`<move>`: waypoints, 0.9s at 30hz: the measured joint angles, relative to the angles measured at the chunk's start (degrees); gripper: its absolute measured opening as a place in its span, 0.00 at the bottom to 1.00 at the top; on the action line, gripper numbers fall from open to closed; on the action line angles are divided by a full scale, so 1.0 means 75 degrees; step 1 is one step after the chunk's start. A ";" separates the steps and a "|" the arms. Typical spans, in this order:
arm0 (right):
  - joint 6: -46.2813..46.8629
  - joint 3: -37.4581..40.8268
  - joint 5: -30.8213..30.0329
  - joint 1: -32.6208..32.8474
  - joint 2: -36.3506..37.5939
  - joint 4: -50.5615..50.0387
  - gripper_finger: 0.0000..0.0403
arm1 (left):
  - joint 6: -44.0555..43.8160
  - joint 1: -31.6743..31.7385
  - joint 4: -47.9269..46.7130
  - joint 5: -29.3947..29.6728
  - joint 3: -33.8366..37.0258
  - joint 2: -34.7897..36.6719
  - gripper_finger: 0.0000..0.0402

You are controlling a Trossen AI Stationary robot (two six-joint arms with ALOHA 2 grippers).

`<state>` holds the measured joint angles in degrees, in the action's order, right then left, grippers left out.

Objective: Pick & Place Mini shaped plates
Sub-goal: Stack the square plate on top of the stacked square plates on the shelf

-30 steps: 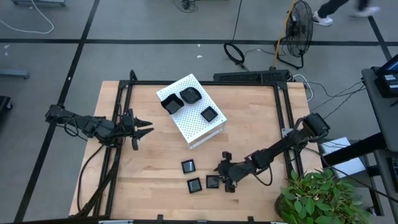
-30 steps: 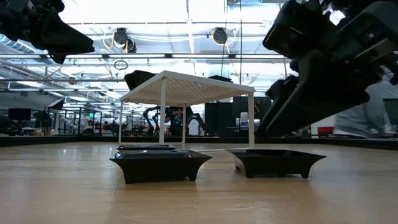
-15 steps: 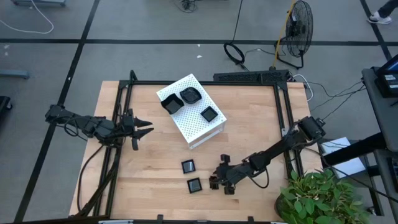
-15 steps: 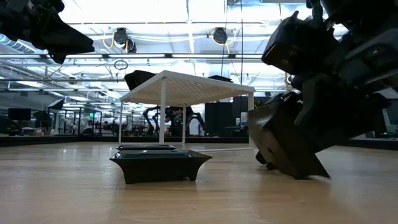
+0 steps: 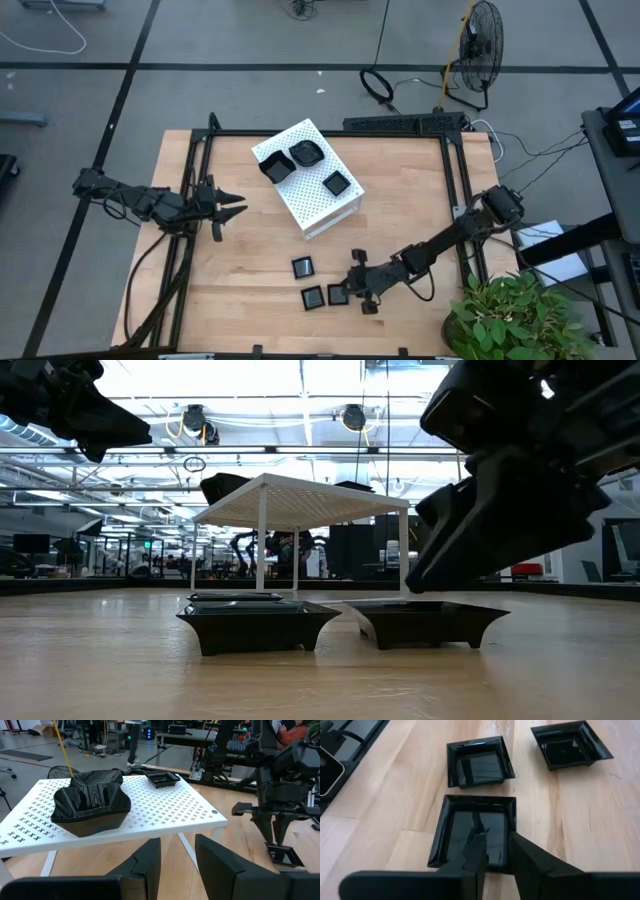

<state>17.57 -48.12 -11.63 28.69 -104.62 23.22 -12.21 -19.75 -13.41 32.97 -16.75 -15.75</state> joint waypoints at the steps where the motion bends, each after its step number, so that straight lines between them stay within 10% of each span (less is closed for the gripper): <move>1: 0.0008 0.0000 0.0003 -0.0027 0.0000 -0.0001 0.19 | 0.0000 0.0001 0.0000 0.0000 0.0000 0.0003 0.30; 12: 0.0083 0.0000 0.0208 -0.0178 -0.0052 -0.0122 0.36 | 0.0000 0.0000 0.0000 0.0000 0.0000 0.0003 0.30; 27: 0.0139 0.0000 0.0392 -0.0178 -0.0052 -0.0320 0.17 | 0.0000 0.0002 -0.0003 0.0000 0.0000 0.0001 0.30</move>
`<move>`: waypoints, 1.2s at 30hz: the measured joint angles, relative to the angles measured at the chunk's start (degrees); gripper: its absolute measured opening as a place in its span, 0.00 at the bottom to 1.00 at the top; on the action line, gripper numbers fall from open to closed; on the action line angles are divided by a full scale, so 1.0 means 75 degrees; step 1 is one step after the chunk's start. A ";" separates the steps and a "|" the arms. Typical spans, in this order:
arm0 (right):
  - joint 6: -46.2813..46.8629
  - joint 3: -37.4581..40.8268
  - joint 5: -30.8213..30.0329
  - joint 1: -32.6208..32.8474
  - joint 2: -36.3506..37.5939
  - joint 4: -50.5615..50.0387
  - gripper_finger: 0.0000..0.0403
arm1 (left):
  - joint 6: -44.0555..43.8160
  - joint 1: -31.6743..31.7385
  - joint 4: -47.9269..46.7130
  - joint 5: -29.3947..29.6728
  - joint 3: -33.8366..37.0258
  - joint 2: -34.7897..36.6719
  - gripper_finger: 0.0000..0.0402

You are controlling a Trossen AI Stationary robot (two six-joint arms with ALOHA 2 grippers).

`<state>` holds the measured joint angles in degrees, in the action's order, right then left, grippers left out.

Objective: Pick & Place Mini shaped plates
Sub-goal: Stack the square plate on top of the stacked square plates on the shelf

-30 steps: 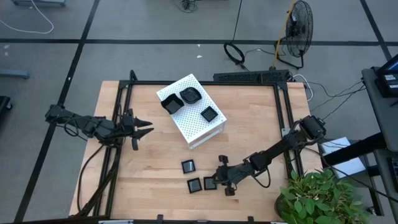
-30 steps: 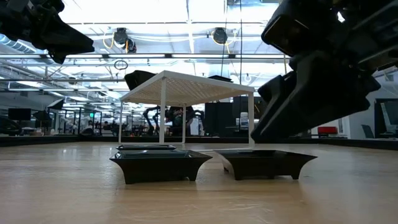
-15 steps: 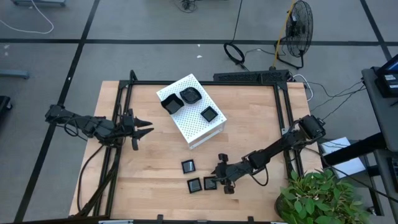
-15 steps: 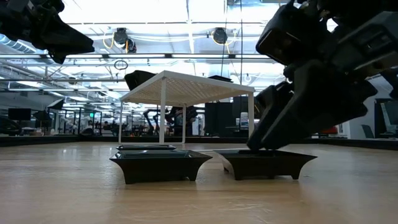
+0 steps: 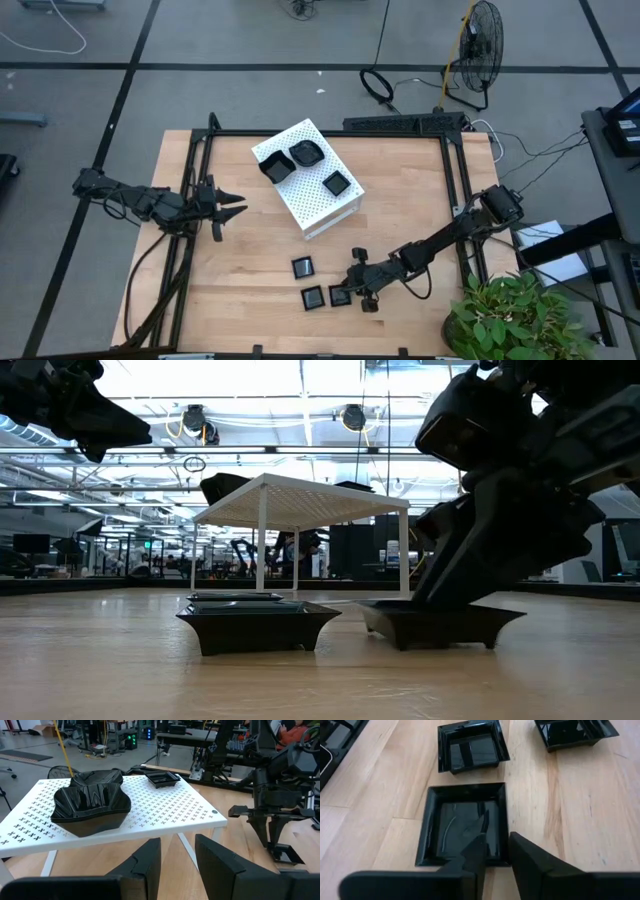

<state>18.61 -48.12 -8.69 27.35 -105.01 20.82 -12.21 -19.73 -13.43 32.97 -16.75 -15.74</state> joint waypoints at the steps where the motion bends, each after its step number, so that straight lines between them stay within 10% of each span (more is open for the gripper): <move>1: -0.0005 0.0000 0.0000 0.0000 0.0000 -0.0001 0.16 | 0.0000 -0.0002 0.0003 0.0000 0.0000 0.0002 0.30; 22: -0.0469 -0.0006 -0.0246 -0.0076 0.0110 0.0096 0.00 | 0.0000 -0.0002 0.0003 0.0000 0.0000 0.0002 0.30; 36: -0.0648 0.0000 -0.0254 -0.0748 0.2165 -0.0124 0.00 | 0.0000 -0.0002 0.0003 0.0000 0.0000 0.0000 0.30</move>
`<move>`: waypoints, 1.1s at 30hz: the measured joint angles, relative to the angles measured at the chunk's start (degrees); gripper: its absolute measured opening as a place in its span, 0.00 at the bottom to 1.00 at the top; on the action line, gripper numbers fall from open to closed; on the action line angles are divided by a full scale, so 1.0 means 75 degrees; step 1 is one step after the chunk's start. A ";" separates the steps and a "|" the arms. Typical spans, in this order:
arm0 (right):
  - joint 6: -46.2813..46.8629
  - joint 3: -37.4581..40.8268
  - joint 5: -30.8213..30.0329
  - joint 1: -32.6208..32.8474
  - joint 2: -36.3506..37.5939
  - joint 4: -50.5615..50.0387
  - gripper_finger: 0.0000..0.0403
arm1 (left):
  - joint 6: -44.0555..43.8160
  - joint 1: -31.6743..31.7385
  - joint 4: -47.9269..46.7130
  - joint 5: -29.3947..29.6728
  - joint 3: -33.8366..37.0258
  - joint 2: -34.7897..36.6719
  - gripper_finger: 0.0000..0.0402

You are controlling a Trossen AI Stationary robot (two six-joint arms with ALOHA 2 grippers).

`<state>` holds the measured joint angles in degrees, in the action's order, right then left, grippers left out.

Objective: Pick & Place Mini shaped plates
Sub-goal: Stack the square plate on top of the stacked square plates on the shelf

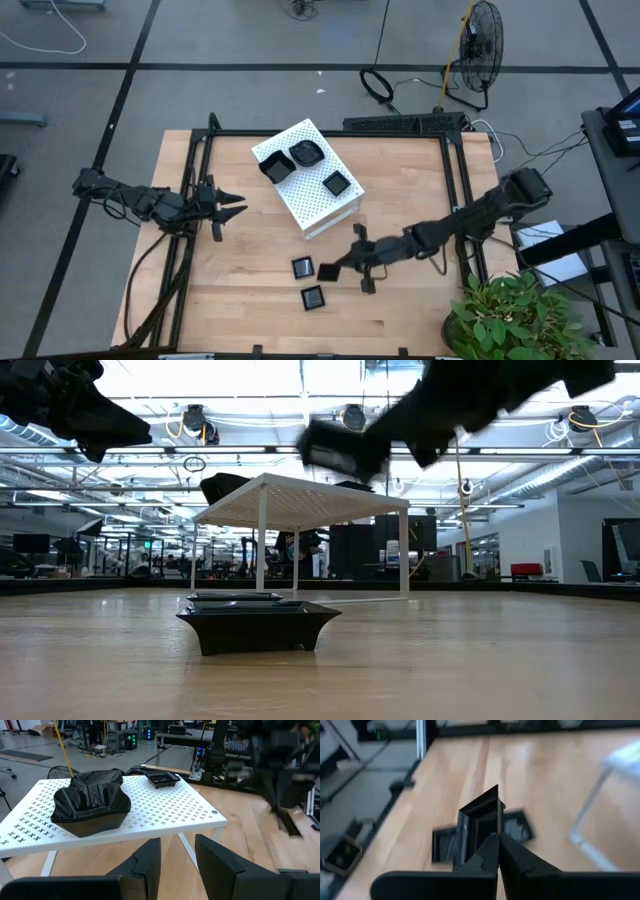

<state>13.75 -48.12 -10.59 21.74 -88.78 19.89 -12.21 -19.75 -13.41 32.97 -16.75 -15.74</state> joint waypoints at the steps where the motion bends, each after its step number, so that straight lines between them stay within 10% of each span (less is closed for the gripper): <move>1: -0.0025 0.0000 0.0004 -0.0097 0.0203 -0.0014 0.00 | 0.0000 0.0001 -0.0001 0.0000 0.0000 0.0000 0.30; 21: 0.1805 0.0003 0.0450 -0.4398 0.2613 -0.2001 0.00 | 0.0000 0.0001 0.0000 0.0000 0.0000 0.0000 0.30; 33: 0.1832 0.0000 0.0650 -0.4602 0.2039 -0.1830 0.00 | 0.0000 0.0003 -0.0003 0.0000 0.0000 -0.0001 0.30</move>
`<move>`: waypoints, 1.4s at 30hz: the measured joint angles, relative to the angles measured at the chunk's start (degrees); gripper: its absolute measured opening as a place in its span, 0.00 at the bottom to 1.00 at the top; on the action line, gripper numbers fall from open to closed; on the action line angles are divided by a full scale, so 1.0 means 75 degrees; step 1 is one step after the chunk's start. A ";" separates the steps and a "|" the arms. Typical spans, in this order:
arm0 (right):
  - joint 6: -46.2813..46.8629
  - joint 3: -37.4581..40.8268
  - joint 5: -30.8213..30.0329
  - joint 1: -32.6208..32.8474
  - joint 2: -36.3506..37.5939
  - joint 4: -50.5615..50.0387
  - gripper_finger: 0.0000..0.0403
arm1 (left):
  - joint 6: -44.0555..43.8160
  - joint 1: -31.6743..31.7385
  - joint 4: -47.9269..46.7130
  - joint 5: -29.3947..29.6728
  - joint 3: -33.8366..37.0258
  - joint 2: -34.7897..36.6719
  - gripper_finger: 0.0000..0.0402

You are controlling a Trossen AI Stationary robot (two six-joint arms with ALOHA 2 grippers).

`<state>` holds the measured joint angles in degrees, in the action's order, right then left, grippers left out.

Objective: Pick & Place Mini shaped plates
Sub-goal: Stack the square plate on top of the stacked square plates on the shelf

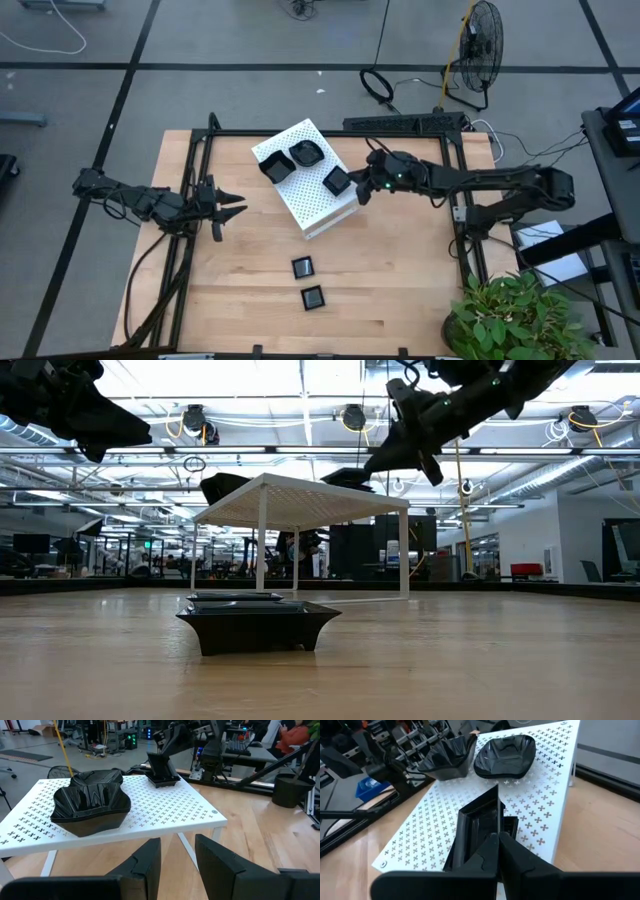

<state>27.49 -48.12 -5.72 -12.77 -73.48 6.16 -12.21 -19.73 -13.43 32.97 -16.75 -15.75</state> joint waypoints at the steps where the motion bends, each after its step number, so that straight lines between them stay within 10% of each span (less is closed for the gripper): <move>1: -0.0005 0.0000 0.0000 0.0014 -0.0043 0.0001 0.00 | 0.0000 -0.0003 0.0000 -0.0002 0.0001 0.0001 0.30; 21: -0.0306 0.0001 0.0012 0.0183 0.0011 0.0377 0.18 | 0.0000 -0.0002 0.0002 0.0000 0.0003 0.0002 0.30; 32: -0.1984 -0.0004 0.0997 0.0267 0.1669 0.1607 0.21 | 0.0000 -0.0003 0.0000 0.0000 0.0003 0.0000 0.30; 42: -0.2928 0.0000 0.2199 0.0243 0.3207 -0.0938 0.22 | 0.0000 -0.0002 0.0003 0.0000 0.0003 0.0003 0.30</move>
<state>5.53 -48.12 10.78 -10.95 -49.43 -0.87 -12.21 -19.74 -13.41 32.97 -16.73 -15.73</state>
